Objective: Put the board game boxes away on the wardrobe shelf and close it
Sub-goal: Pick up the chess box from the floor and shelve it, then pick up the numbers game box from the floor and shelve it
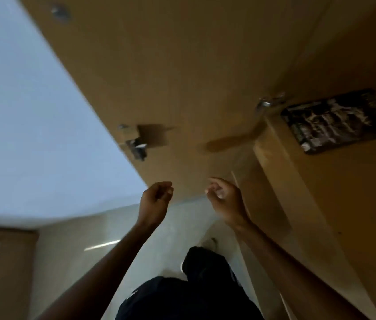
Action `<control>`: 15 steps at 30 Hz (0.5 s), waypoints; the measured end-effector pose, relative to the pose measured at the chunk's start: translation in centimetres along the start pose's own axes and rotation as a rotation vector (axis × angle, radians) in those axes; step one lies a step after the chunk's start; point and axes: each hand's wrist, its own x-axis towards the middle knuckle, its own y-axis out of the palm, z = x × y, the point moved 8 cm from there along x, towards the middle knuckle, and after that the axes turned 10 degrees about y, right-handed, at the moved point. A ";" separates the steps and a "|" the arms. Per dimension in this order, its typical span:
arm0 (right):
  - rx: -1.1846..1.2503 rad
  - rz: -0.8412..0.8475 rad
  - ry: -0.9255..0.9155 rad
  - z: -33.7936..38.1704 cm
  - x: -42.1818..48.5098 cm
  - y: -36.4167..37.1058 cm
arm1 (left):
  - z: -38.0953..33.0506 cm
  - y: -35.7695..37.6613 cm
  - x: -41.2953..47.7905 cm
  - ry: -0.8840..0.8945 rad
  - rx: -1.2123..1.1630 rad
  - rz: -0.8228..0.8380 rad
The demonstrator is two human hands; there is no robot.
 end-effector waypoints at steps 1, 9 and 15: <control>-0.031 0.065 -0.014 0.8 -1.2 2.9 | 1.4 -3.1 -2.3 -0.028 -0.015 -0.064; -0.169 0.447 -0.200 4.5 -14.1 21.8 | 9.8 -21.7 -21.8 -0.147 -0.123 -0.463; -0.333 0.799 -0.353 6.7 -29.7 37.0 | 15.9 -33.7 -41.3 -0.272 -0.145 -0.828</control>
